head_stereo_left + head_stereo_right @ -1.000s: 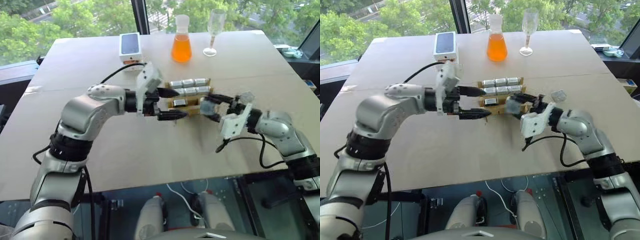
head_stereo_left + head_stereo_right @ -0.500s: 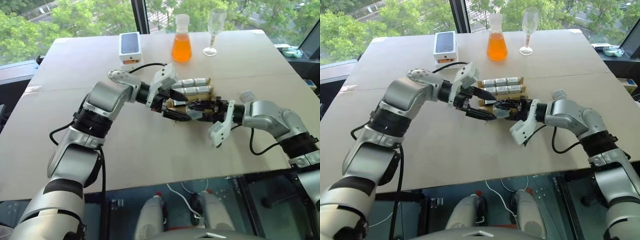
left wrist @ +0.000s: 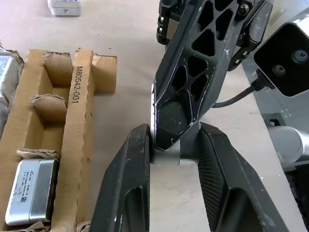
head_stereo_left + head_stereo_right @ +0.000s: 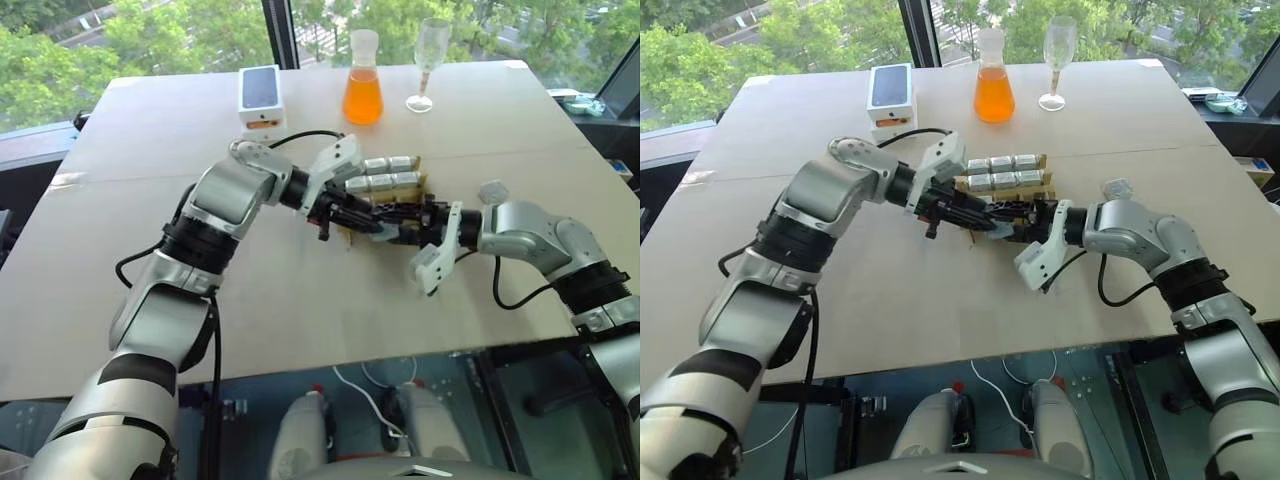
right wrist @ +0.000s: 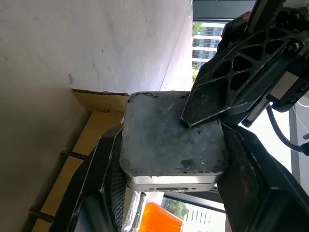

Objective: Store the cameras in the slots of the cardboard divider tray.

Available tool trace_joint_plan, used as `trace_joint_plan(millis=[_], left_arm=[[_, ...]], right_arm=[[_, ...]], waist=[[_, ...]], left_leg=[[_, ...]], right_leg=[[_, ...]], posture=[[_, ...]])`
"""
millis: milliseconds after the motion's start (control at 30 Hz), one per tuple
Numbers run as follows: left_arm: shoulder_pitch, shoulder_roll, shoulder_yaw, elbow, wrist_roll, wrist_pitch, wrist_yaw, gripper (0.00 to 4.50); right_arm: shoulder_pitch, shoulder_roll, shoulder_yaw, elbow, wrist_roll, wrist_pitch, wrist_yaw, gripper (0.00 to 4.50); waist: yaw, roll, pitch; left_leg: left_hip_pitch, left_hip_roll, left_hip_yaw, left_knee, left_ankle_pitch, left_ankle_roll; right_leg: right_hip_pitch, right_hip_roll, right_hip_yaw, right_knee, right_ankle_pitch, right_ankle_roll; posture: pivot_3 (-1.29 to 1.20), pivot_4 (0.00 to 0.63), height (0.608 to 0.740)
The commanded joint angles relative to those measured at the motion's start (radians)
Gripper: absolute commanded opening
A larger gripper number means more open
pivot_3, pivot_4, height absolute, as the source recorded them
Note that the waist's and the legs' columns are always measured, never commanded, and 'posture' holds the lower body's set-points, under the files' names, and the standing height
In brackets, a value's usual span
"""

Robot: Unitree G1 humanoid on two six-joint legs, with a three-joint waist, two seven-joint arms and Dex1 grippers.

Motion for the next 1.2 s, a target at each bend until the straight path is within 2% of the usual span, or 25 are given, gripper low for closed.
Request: trace_joint_plan(millis=[33, 100, 167, 233, 367, 500, 633, 767, 867, 967, 1200], left_arm=[[-0.019, -0.017, 0.025, -0.009, -0.012, 0.001, -0.019, 0.76], [-0.015, -0.016, 0.025, -0.015, -0.011, 0.003, -0.027, 0.76], [-0.015, -0.016, 0.027, -0.011, -0.005, -0.005, -0.032, 0.76], [-0.025, -0.017, 0.028, 0.019, 0.011, -0.046, -0.045, 0.76], [-0.094, -0.048, 0.045, 0.176, 0.032, -0.136, -0.083, 0.76], [-0.182, -0.082, 0.039, 0.429, 0.122, -0.344, -0.063, 0.76], [-0.260, -0.134, 0.063, 0.667, 0.188, -0.523, 0.006, 0.76], [-0.313, -0.196, 0.079, 0.845, 0.240, -0.658, 0.067, 0.76], [-0.335, -0.220, 0.084, 0.912, 0.287, -0.727, 0.106, 0.76], [-0.351, -0.234, 0.094, 0.953, 0.322, -0.760, 0.128, 0.76], [-0.371, -0.258, 0.114, 0.997, 0.379, -0.791, 0.148, 0.76]], right_arm=[[-0.020, 0.002, -0.019, -0.041, 0.038, 0.020, -0.006, 1.98], [-0.004, 0.003, -0.026, -0.050, 0.067, 0.056, 0.017, 3.08], [0.018, 0.009, -0.040, -0.055, 0.133, 0.081, 0.030, 3.89], [0.042, 0.007, -0.053, -0.061, 0.212, 0.119, 0.058, 4.50], [0.134, -0.008, -0.106, -0.069, 0.437, 0.246, 0.142, 4.50], [0.280, 0.003, -0.203, -0.122, 0.715, 0.463, 0.230, 4.50], [0.450, 0.014, -0.283, -0.261, 0.983, 0.700, 0.323, 4.50], [0.670, 0.047, -0.367, -0.479, 1.212, 0.950, 0.290, 4.50], [0.785, 0.077, -0.409, -0.596, 1.271, 1.024, 0.260, 4.50], [0.882, 0.107, -0.430, -0.670, 1.289, 1.019, 0.278, 4.50], [0.940, 0.158, -0.421, -0.722, 1.259, 1.012, 0.289, 4.50]], waist=[[0.000, 0.000, 0.000], [-0.001, 0.000, 0.000], [-0.001, 0.000, 0.000], [0.000, 0.000, 0.000], [0.002, 0.000, 0.000], [0.008, -0.001, 0.001], [0.003, -0.001, 0.001], [0.007, -0.002, 0.001], [0.002, -0.003, 0.001], [0.002, -0.003, 0.001], [0.002, -0.004, 0.001]], left_leg=[[0.000, 0.000, 0.000, 0.001, 0.000, 0.000], [0.000, 0.000, 0.000, 0.002, 0.000, 0.000], [0.001, 0.000, 0.000, 0.004, 0.000, 0.000], [0.001, 0.000, 0.001, 0.004, 0.000, 0.000], [0.001, 0.000, 0.001, 0.005, 0.000, 0.000], [0.000, -0.001, 0.000, 0.006, 0.000, 0.000], [0.000, -0.001, 0.001, 0.004, 0.000, 0.001], [-0.001, -0.001, -0.002, 0.003, -0.001, 0.001], [-0.001, -0.001, -0.002, 0.004, -0.001, 0.001], [0.000, -0.001, -0.002, 0.004, -0.002, 0.003], [0.000, -0.001, -0.003, 0.005, -0.004, 0.006]], right_leg=[[0.000, 0.000, 0.000, 0.001, 0.000, 0.000], [0.000, 0.000, 0.000, 0.003, -0.001, 0.001], [0.000, 0.000, 0.001, 0.005, -0.002, 0.003], [0.000, 0.000, 0.001, 0.006, -0.002, 0.003], [0.000, 0.000, 0.001, 0.006, -0.001, 0.001], [0.000, 0.000, 0.000, 0.006, 0.000, 0.000], [0.000, 0.000, 0.001, 0.005, 0.000, 0.000], [0.000, 0.000, -0.002, 0.005, 0.000, 0.000], [0.000, 0.000, -0.002, 0.005, -0.002, 0.003], [0.000, 0.000, -0.002, 0.005, -0.002, 0.004], [0.000, 0.002, -0.002, 0.005, -0.003, 0.005]], posture=[[0.00, 0.150, 0.740], [0.00, 0.150, 0.740], [0.00, 0.150, 0.740], [0.00, 0.150, 0.740], [0.00, 0.150, 0.740], [0.00, 0.150, 0.740], [0.00, 0.150, 0.740], [0.00, 0.150, 0.740], [0.00, 0.150, 0.740], [0.00, 0.150, 0.740], [0.00, 0.150, 0.740]])
